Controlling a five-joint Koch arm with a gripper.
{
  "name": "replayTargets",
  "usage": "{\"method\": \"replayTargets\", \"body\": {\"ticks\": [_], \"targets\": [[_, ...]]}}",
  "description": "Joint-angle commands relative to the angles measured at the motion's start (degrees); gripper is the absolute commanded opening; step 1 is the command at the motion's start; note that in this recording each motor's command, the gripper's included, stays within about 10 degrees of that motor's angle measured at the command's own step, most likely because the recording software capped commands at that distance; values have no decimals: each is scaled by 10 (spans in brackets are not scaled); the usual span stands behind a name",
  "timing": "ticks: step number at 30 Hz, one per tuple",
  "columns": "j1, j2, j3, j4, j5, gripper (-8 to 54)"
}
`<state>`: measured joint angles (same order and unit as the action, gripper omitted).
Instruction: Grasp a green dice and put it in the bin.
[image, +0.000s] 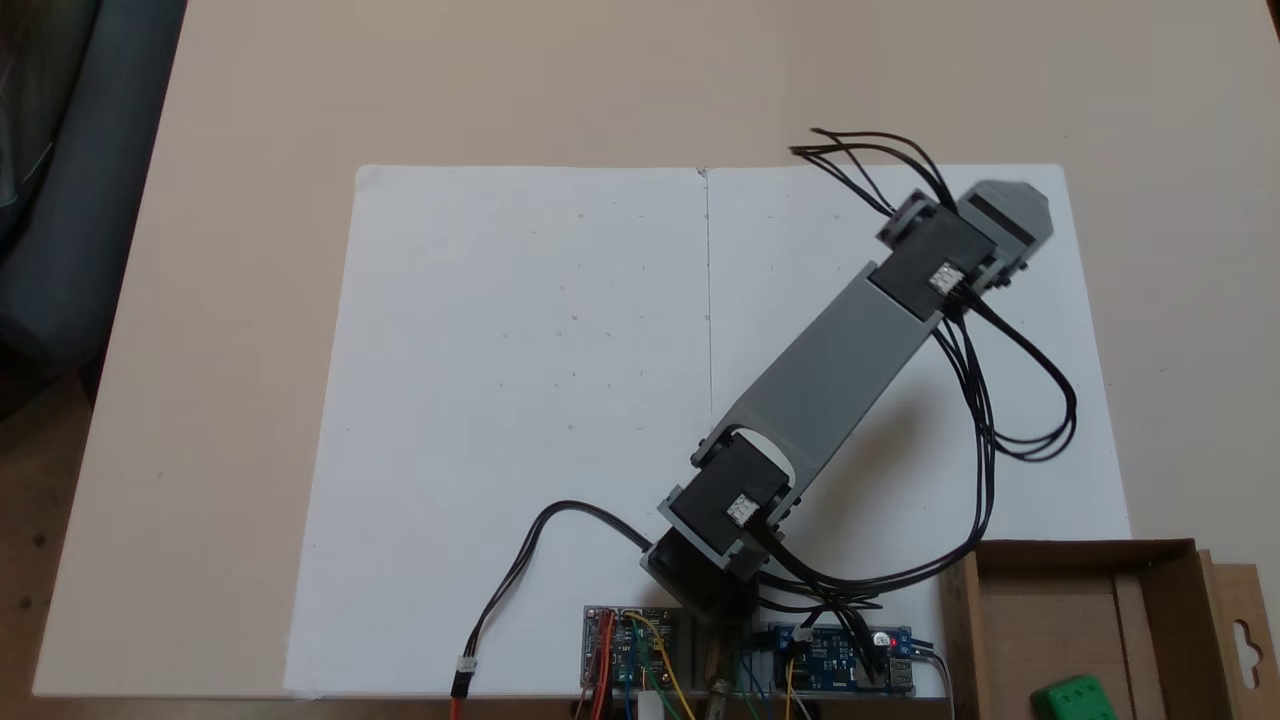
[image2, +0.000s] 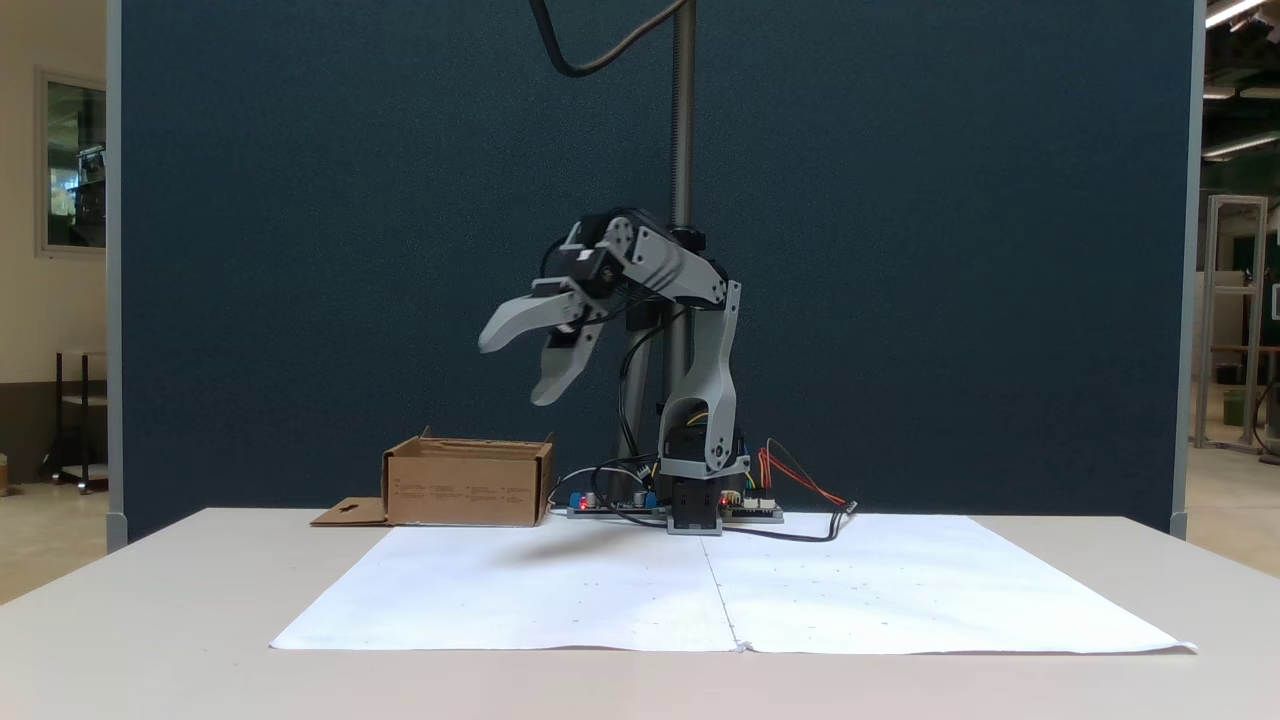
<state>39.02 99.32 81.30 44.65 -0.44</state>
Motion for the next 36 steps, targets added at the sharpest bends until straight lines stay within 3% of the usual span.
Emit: {"method": "replayTargets", "body": {"ticks": [1,14,18,29,36], "targets": [[-63,16,-33,-69,40,441],[-400,18,-11,-168,-14,432],[-425,56,103,-269,-57,431],[-385,227,330,-489,-57,449],[-381,285,562,-631,-61,439]]}}
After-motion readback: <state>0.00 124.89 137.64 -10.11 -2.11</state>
